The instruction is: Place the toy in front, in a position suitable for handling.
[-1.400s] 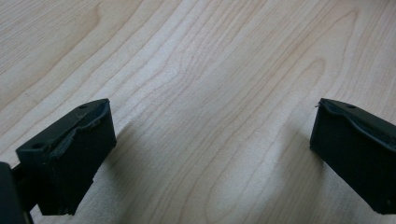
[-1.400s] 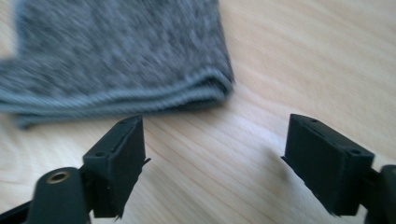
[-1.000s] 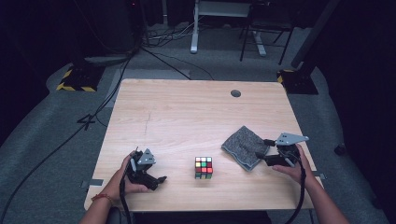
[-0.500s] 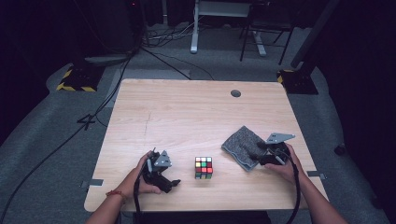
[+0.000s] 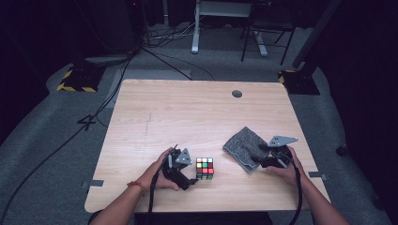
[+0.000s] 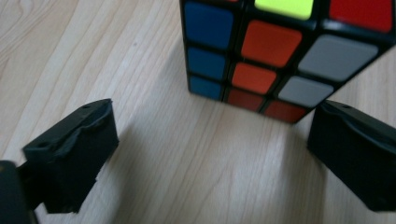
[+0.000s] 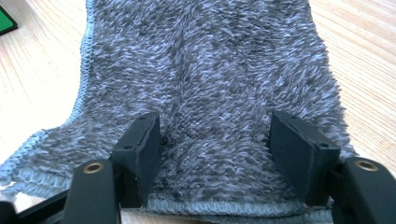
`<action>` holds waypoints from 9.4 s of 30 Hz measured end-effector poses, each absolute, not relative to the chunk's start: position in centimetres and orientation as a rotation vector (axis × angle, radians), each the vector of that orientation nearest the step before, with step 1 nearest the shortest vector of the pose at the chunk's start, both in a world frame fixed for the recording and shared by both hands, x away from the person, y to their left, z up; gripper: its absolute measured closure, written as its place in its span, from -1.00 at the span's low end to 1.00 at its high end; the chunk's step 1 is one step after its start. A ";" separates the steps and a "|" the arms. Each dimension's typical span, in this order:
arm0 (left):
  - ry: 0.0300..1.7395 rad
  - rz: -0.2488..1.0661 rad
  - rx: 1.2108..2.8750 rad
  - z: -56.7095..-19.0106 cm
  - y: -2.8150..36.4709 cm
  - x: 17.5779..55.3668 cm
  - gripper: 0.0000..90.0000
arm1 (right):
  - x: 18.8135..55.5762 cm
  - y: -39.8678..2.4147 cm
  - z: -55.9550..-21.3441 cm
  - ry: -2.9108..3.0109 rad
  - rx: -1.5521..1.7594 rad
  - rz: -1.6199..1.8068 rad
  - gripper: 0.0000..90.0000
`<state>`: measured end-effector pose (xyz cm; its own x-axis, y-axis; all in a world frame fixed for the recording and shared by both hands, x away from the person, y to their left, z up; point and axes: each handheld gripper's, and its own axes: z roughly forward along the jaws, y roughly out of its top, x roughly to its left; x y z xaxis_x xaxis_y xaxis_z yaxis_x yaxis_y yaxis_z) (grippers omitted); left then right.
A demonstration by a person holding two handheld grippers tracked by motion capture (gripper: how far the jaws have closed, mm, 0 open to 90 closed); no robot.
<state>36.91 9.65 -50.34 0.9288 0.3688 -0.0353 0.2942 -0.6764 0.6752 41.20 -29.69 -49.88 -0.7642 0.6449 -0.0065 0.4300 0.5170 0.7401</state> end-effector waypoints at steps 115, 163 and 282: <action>0.261 0.224 2.417 -45.7 4.4 38.0 -0.26 | 37.2 -19.1 -41.2 2.571 0.367 1.334 0.76; 0.246 0.361 2.384 -44.7 3.5 37.9 -0.26 | 37.1 -18.8 -42.2 2.491 0.409 1.444 0.77; 0.285 0.300 2.294 -44.1 4.0 37.5 -0.31 | 37.3 -20.1 -43.7 2.537 0.549 1.462 0.77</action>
<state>37.49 4.01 -44.06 0.9469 0.2961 0.1253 0.1098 -0.6640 0.7396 37.30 -20.11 -43.73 -0.9193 0.3913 0.0421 0.2328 0.4543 0.8599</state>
